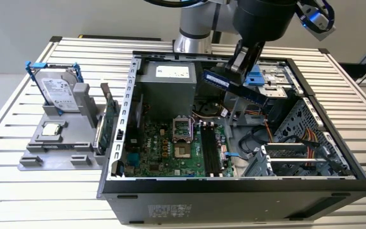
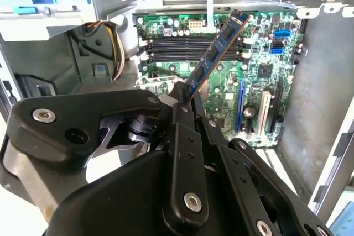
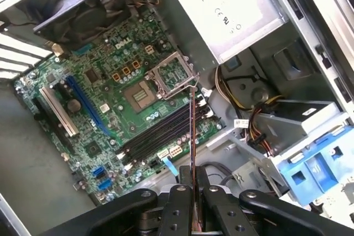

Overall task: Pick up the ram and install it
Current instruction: 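Insert the ram into the slot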

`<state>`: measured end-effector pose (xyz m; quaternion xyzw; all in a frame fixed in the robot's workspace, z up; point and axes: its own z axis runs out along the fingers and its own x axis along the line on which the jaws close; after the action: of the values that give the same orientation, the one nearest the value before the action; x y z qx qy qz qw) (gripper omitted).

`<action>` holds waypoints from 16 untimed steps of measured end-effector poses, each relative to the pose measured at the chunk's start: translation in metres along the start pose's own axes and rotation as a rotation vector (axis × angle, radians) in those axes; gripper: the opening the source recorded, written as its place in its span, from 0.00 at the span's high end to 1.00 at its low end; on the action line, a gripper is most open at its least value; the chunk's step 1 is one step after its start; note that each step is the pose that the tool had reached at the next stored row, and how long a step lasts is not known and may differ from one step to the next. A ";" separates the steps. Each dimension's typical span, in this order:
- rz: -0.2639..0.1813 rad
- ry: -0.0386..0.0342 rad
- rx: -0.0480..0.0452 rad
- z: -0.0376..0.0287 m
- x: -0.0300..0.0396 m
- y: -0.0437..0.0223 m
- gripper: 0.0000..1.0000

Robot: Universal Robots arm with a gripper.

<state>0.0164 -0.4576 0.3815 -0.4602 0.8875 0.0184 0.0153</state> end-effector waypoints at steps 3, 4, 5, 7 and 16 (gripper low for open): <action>0.030 -0.0006 0.0013 0.0000 0.0000 0.0000 1.00; 0.039 -0.0009 0.0017 0.0001 0.0000 0.0000 1.00; 0.049 -0.0011 0.0021 0.0001 0.0000 0.0000 1.00; 0.069 -0.0014 0.0030 0.0000 0.0000 0.0000 1.00; 0.158 -0.0030 0.0069 0.0000 0.0000 0.0000 1.00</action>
<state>0.0165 -0.4576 0.3815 -0.3889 0.9210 0.0171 0.0168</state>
